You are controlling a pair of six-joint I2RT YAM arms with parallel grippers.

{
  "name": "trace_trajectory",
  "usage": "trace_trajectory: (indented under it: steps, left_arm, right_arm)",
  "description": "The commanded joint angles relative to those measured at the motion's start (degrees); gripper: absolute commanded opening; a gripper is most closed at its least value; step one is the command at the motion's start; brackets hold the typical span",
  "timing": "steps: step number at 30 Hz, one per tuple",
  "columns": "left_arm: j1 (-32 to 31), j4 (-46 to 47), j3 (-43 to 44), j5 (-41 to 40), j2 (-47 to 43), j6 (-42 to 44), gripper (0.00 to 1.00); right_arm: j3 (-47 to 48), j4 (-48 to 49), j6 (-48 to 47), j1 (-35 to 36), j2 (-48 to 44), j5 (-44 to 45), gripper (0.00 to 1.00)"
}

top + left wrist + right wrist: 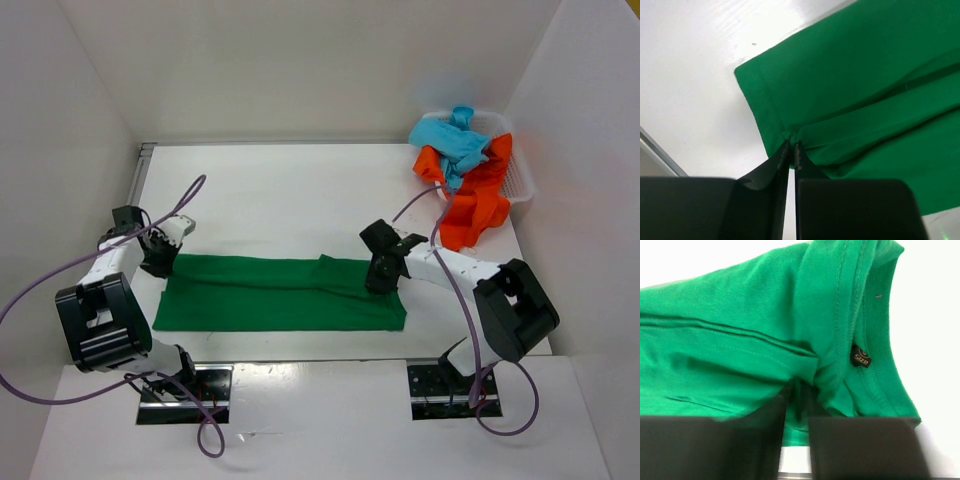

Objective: Fold and stack the t-shirts
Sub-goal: Fold the other side of the tshirt into a rectangle

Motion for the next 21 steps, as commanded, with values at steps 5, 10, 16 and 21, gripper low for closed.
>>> trace_trajectory:
  steps: [5, 10, 16, 21]
  left_arm:
    - [-1.85, -3.77, -2.64, -0.51, -0.23, 4.94, 0.42]
    - [1.05, -5.00, -1.26, -1.04, -1.45, 6.08, 0.55]
    - [3.16, -12.81, 4.90, 2.99, -2.51, 8.80, 0.59]
    - [3.86, -20.91, 8.95, 7.22, -2.52, 15.57, 0.59]
  right_arm:
    - [0.09, -2.91, -0.04, 0.48, 0.90, 0.51, 0.71]
    - [7.26, -7.83, 1.37, 6.88, -7.95, 6.55, 0.78]
    - [19.21, -4.58, -6.44, 8.65, -2.28, 9.56, 0.77]
    - [27.50, 2.96, -13.38, 8.65, 10.91, 6.76, 0.75]
